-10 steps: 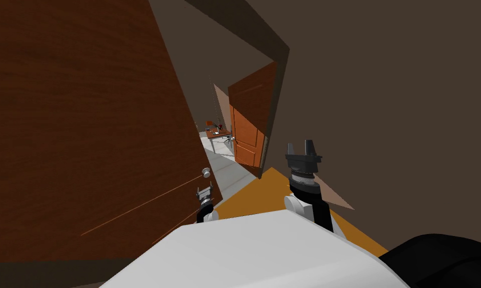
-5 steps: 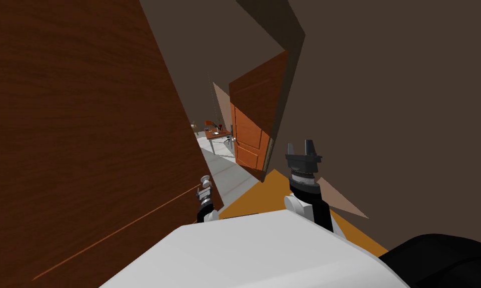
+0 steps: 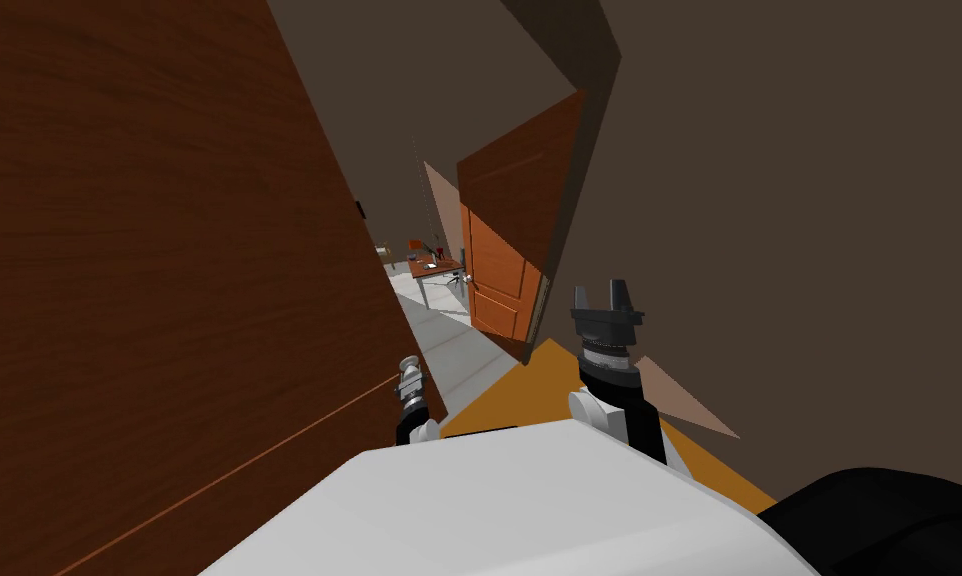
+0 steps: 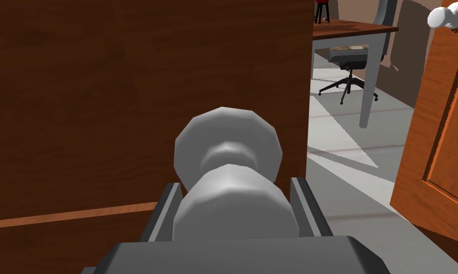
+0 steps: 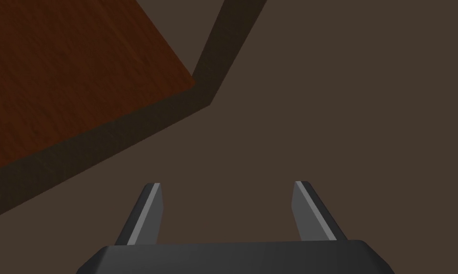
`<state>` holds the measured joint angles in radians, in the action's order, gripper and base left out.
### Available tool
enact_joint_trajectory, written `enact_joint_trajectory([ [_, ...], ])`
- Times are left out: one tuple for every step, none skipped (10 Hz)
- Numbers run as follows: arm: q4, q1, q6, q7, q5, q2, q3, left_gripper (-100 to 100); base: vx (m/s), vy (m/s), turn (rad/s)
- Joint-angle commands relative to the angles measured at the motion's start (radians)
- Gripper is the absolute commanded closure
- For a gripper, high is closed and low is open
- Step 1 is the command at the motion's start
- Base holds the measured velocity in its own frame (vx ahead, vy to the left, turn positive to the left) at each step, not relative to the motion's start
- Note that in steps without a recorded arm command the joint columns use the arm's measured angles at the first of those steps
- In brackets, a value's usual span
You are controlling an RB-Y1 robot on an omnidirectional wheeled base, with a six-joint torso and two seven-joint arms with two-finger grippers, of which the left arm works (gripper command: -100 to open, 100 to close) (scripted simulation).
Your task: Push the door open
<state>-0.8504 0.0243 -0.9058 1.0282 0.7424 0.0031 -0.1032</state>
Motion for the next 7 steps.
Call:
enact_joint_trajectory([
  [0.0, 0.002, -0.003, 0.0, 0.001, 0.001, 0.002, 100, -0.016, -0.008, -0.001],
  [0.0, 0.002, -0.003, 0.0, 0.001, 0.001, 0.002, 100, -0.009, -0.003, -0.002],
  [0.0, 0.002, -0.003, 0.0, 0.001, 0.001, 0.002, 100, 0.0, 0.0, 0.0],
  [-0.007, 0.013, -0.003, -0.006, 0.016, 0.015, 0.025, 100, 0.1, -0.004, -0.105],
  [-0.011, 0.018, -0.006, -0.008, 0.024, 0.022, 0.038, 100, 0.181, 0.008, -0.082],
  [-0.011, 0.018, -0.006, -0.008, 0.024, 0.022, 0.038, 100, 0.13, 0.025, 0.0],
  [-0.011, 0.018, -0.006, -0.008, 0.024, 0.022, 0.038, 100, 0.062, 0.028, 0.004],
])
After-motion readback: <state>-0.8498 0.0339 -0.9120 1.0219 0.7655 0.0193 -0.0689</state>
